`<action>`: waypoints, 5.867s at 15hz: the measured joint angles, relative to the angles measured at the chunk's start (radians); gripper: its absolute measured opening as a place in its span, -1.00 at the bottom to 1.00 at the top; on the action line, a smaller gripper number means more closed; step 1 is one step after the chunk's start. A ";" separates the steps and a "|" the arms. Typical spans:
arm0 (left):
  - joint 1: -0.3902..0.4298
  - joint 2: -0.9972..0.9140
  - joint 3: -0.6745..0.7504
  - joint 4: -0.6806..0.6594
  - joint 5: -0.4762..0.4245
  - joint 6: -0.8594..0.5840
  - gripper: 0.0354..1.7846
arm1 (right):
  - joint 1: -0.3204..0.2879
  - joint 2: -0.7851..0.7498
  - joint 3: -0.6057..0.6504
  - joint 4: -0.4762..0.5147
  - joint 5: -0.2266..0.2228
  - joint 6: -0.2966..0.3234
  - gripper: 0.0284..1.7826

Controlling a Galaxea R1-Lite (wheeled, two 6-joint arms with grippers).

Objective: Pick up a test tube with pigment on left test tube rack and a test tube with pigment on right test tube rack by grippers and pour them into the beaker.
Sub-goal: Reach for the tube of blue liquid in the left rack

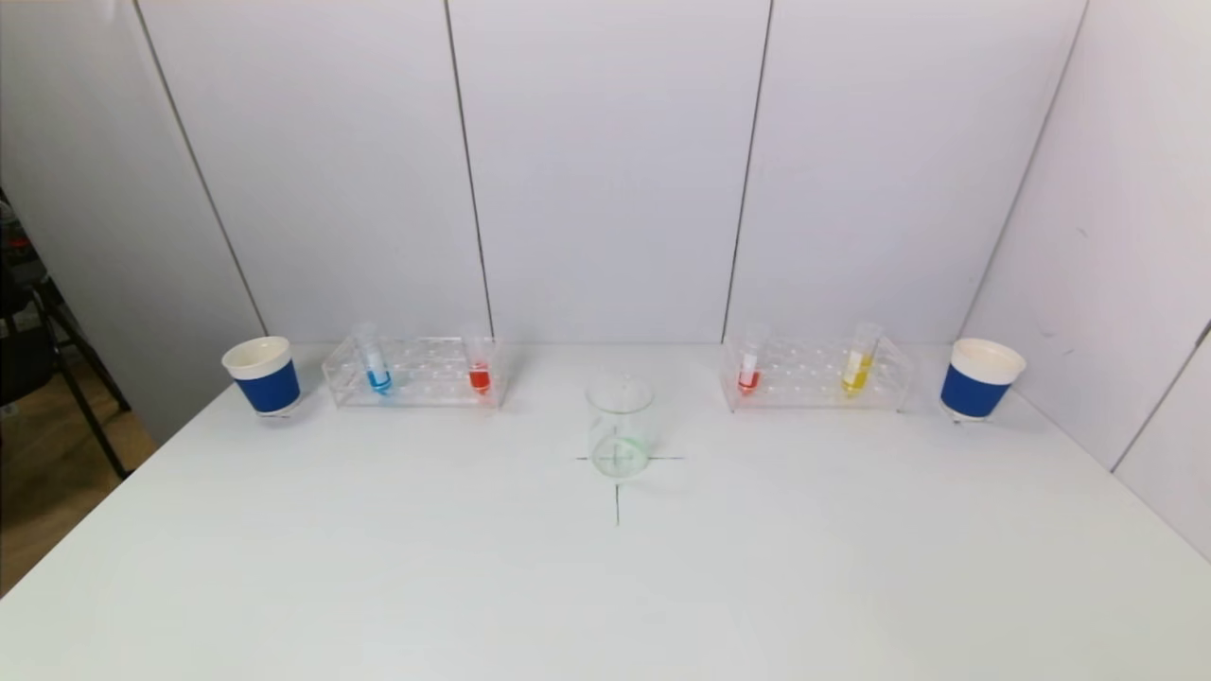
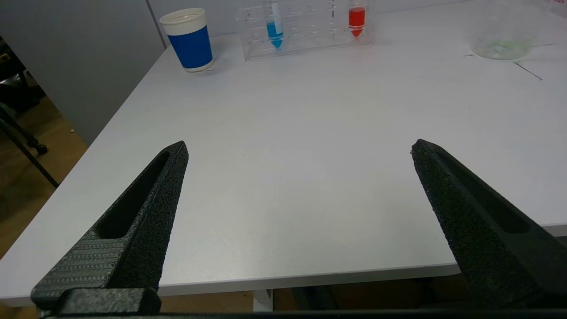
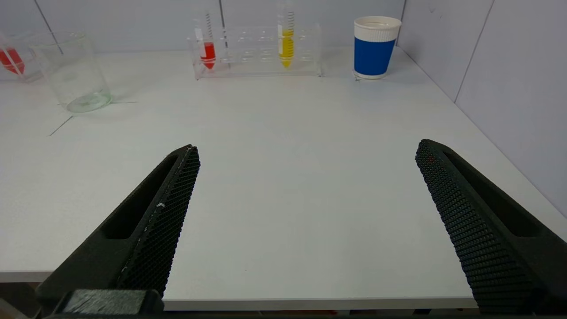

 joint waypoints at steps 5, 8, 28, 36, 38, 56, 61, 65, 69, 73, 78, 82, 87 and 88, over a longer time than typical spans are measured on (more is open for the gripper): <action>0.000 0.000 0.000 0.000 0.000 0.000 0.98 | 0.000 0.000 0.000 0.000 0.000 0.001 0.99; 0.000 0.000 0.000 0.000 0.001 0.000 0.98 | 0.000 0.000 0.000 0.000 0.000 0.001 0.99; 0.000 0.019 -0.155 0.060 -0.004 0.008 0.98 | 0.000 0.000 0.000 0.000 0.000 0.001 0.99; -0.003 0.481 -0.497 -0.075 -0.034 0.005 0.98 | 0.000 0.000 0.001 0.000 0.000 0.001 0.99; -0.003 0.627 -0.520 -0.186 -0.045 -0.002 0.98 | 0.000 0.000 0.001 0.000 0.000 0.000 0.99; 0.086 1.730 -0.543 -1.218 -0.159 -0.047 0.98 | 0.000 0.000 0.000 0.000 0.000 0.001 0.99; 0.091 1.966 -0.560 -1.436 -0.167 -0.040 0.98 | 0.000 0.000 0.000 0.000 0.000 0.001 0.99; 0.092 2.099 -0.588 -1.527 -0.167 -0.038 0.98 | 0.000 0.000 0.000 0.000 0.000 0.001 0.99; 0.094 2.164 -0.631 -1.529 -0.176 -0.039 0.98 | 0.000 0.000 0.000 0.000 0.000 0.000 0.99; 0.095 2.212 -0.681 -1.529 -0.178 -0.039 0.98 | 0.000 0.000 0.000 0.000 0.000 0.000 0.99; 0.095 2.275 -0.773 -1.529 -0.178 -0.040 0.98 | 0.000 0.000 0.001 0.000 0.000 0.001 0.99; 0.095 2.307 -0.826 -1.519 -0.178 -0.040 0.98 | 0.000 0.000 0.001 0.000 0.000 0.001 0.99; 0.096 2.330 -0.876 -1.482 -0.178 -0.040 0.98 | 0.000 0.000 0.000 0.000 0.000 0.000 0.99; 0.096 2.331 -0.882 -1.473 -0.178 -0.040 0.98 | 0.000 0.000 0.000 0.000 0.000 0.001 0.99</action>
